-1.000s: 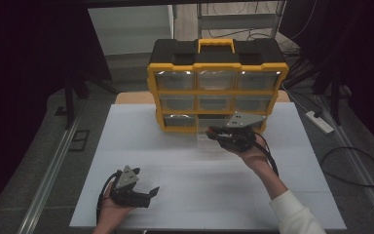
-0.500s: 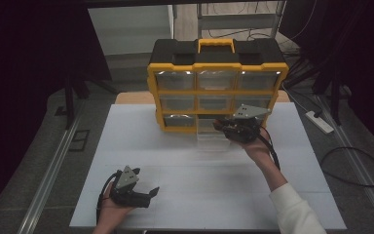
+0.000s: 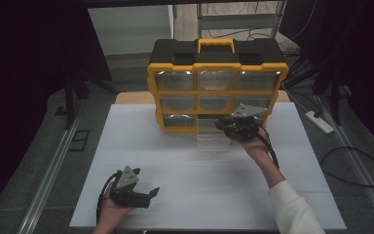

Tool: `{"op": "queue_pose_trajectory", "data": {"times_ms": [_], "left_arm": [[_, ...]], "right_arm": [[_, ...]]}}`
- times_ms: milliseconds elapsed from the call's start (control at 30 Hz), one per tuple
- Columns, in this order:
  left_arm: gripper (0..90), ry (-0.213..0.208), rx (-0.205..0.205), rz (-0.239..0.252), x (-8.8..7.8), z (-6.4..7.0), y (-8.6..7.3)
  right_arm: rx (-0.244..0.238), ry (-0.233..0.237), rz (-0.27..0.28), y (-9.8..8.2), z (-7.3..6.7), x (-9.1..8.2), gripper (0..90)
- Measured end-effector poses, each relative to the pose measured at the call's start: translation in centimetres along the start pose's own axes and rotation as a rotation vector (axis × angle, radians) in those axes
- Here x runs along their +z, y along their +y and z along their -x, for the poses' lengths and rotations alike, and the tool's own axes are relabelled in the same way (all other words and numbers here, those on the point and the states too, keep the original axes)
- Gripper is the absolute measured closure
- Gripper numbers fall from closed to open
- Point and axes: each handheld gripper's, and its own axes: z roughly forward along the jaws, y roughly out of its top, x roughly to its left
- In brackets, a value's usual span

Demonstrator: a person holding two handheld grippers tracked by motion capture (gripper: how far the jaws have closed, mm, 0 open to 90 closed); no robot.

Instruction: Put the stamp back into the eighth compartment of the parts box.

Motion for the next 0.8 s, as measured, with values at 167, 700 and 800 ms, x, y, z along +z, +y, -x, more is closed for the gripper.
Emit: {"op": "queue_pose_trajectory", "data": {"times_ms": [167, 700, 800], "left_arm": [[3.6, -0.001, 0.001, -0.002, 0.04, -0.01, 0.0], [3.6, -0.001, 0.001, -0.001, 0.01, -0.02, 0.0], [3.6, -0.003, 0.001, 0.001, -0.02, -0.02, 0.01]], "right_arm": [[0.008, -0.002, -0.007, -0.17, 0.17, 0.24, 75.2], [0.017, 0.001, -0.004, -0.03, -0.32, 0.13, 36.2], [0.039, -0.002, -0.006, 0.17, -0.67, -0.02, 28.2]]}}
